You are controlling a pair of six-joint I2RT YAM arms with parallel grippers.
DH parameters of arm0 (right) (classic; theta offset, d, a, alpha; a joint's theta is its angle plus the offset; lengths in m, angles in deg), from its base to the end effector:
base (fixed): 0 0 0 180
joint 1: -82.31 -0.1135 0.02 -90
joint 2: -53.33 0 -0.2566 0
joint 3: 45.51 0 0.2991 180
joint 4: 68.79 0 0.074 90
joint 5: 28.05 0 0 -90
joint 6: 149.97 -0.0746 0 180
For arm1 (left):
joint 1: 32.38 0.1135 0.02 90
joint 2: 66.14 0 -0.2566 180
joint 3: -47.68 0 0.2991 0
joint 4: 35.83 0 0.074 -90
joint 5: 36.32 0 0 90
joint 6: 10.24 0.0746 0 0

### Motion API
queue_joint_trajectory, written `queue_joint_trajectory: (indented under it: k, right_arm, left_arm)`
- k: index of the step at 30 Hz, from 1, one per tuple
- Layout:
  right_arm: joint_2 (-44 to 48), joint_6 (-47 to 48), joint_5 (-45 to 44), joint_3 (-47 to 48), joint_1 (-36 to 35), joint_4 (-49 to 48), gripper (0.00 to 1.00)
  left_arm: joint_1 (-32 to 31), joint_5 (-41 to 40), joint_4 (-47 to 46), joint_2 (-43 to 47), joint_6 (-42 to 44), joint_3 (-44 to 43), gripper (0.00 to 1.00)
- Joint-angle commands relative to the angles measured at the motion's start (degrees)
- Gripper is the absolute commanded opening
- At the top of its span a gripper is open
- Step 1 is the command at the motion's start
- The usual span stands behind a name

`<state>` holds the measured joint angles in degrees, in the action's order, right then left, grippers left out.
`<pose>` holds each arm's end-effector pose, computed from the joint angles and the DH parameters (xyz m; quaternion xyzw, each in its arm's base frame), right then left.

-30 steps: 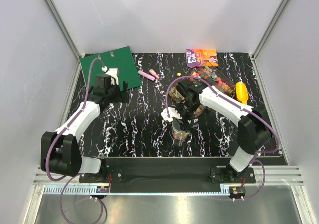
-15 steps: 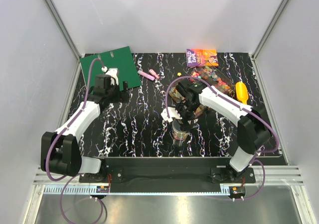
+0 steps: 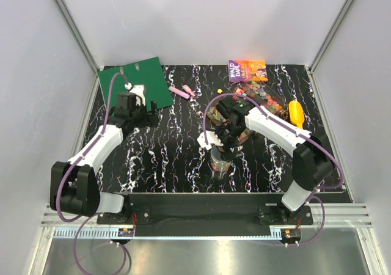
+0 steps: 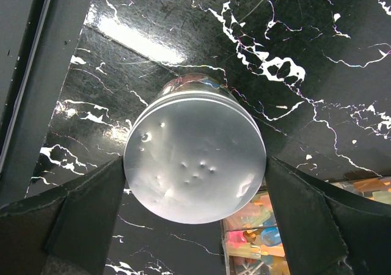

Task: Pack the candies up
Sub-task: Close the bottle lid on the packing bottle.

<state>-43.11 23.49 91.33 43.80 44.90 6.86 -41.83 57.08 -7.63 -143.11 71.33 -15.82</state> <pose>0.2661 0.2496 0.1935 -0.8476 0.4624 0.2091 0.1550 0.3583 -0.0641 0.1951 0.0203 0.9118 -0.0903 0.4000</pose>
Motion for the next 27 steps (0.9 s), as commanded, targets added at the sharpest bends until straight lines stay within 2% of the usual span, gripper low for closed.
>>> queue_joint_trajectory:
  k: [1, 6, 8, 10, 11, 12, 14, 22, 27]
  right_arm:
    - [2.58, -0.93, -0.12, 0.14, -0.65, -0.88, 1.0]
    - [1.61, -2.34, -0.56, -0.3, -1.0, -0.79, 1.0]
    - [1.7, -2.95, -0.56, -0.13, -0.91, -0.97, 1.0]
    - [2.22, -3.13, -0.73, 0.05, -1.0, -1.06, 1.0]
    - [2.4, -3.13, -0.82, 0.14, -0.91, -1.14, 1.0]
    - [2.75, -3.56, -1.08, 0.05, -1.0, -1.4, 1.0]
    - [3.02, -3.74, -1.26, 0.05, -0.91, -1.58, 1.0]
    - [3.36, -5.76, -2.14, -0.57, -1.0, -2.37, 1.0]
    - [4.68, -8.31, -2.93, -0.48, -1.0, -3.95, 1.0]
  left_arm:
    - [0.23, 1.7, -3.0, 1.91, -0.54, 0.06, 0.99]
    - [-1.43, 11.0, -3.79, 2.18, -1.85, 0.07, 0.94]
    - [-5.37, 15.99, -4.31, 2.09, -2.21, -0.02, 0.84]
    - [-7.76, 19.01, -4.4, 1.82, -2.64, -0.46, 0.68]
    - [-8.38, 19.71, -4.67, 1.65, -3.08, -0.72, 0.57]
    - [-8.82, 20.93, -4.93, 1.3, -4.22, -0.73, 0.27]
    - [-10.23, 21.56, -5.55, 0.86, -5.28, -0.73, 0.0]
    - [-16.73, 28.41, -13.36, -4.67, -15.55, -0.46, 0.0]
    - [-17.18, 29.65, -14.69, -10.12, -18.21, -3.97, 0.0]
